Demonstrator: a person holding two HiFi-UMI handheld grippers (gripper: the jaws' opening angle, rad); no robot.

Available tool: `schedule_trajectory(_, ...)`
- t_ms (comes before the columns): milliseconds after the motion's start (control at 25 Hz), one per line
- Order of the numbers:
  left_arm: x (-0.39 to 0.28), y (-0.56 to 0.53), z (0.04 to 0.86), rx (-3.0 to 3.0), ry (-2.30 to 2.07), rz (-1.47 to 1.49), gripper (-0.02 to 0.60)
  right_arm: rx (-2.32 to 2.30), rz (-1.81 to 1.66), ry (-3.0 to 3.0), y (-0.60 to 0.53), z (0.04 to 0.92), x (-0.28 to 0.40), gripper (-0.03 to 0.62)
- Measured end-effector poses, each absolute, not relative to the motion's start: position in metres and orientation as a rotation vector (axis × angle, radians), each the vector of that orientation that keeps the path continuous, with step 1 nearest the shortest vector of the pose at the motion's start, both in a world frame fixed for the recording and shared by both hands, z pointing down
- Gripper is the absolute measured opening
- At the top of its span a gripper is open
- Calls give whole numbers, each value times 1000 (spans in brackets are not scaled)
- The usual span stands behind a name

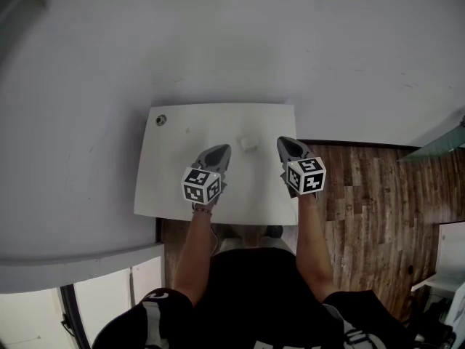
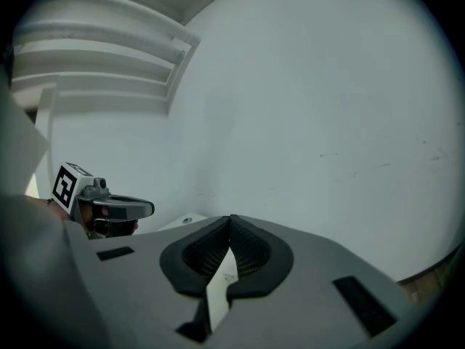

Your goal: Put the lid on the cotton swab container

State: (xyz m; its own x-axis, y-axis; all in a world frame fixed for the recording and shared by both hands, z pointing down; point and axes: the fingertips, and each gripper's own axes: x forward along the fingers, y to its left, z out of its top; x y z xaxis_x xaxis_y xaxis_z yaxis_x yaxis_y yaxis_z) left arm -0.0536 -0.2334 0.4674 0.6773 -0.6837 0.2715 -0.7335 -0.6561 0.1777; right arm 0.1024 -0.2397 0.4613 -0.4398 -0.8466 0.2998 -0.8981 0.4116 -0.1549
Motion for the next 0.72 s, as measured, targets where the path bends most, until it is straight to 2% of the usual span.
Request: schedule_trajectory(720, -43, -243, 466, 2631, -1123, 291, 25, 1521, 424, -2483, -245, 464, 110, 12)
